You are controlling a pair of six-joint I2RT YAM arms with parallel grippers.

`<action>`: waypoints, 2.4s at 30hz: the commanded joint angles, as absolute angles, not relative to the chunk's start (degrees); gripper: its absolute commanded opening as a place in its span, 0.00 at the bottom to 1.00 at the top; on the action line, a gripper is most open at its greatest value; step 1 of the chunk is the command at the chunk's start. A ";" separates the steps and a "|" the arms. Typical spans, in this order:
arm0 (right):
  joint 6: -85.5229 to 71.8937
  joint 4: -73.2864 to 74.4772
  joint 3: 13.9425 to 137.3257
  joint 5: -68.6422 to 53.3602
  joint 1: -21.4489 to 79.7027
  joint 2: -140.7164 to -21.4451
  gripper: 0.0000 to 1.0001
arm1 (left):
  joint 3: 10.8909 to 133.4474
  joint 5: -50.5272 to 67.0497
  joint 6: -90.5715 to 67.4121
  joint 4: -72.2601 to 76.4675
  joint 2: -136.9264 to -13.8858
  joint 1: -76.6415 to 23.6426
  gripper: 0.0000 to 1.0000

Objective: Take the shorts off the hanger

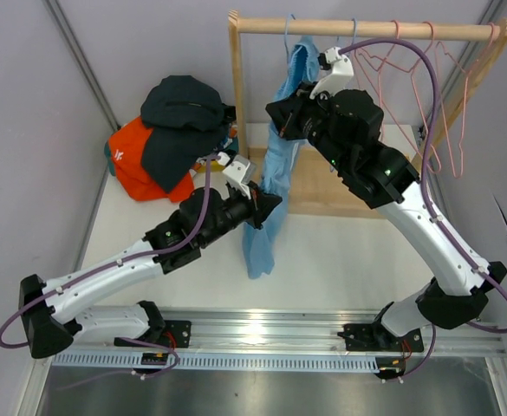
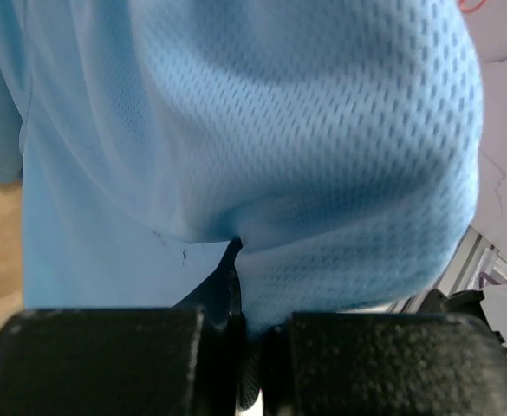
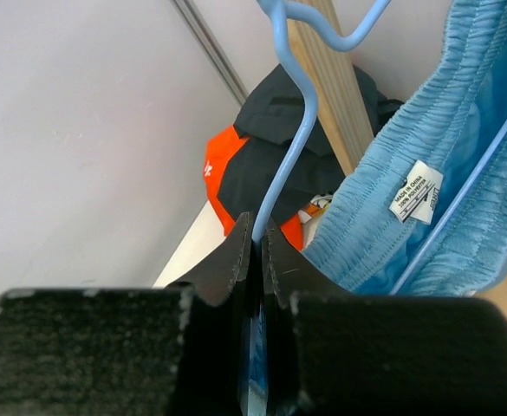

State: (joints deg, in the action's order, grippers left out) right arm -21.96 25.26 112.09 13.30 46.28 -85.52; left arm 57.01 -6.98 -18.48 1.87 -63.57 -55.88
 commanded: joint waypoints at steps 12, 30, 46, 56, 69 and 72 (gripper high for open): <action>-22.76 17.58 109.69 13.27 42.19 -78.84 0.00 | 39.12 -28.46 -26.00 -3.60 -44.65 -85.15 0.00; -42.35 21.79 92.83 10.72 50.97 -65.41 0.00 | 55.19 -31.82 -13.90 -3.69 -59.05 -70.17 0.00; -50.54 33.66 105.27 3.72 49.60 -67.14 0.00 | 78.22 -29.17 -9.31 -25.28 -64.43 -55.55 0.00; -77.16 16.87 107.59 -29.02 36.00 -76.82 0.00 | 64.95 -39.73 -11.95 -30.34 -50.10 -55.46 0.00; -70.44 27.21 98.15 -11.17 48.44 -65.91 0.00 | 72.95 -37.70 -11.60 -22.74 -62.22 -55.55 0.00; -65.76 29.80 106.77 -13.17 43.44 -69.86 0.00 | 73.83 -41.38 -12.92 -26.79 -59.78 -55.55 0.00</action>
State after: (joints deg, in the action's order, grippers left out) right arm -72.62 29.19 98.30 -14.79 47.09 -68.93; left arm 69.43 -37.41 -11.64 -26.59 -63.55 -55.68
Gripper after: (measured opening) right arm 0.061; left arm 0.056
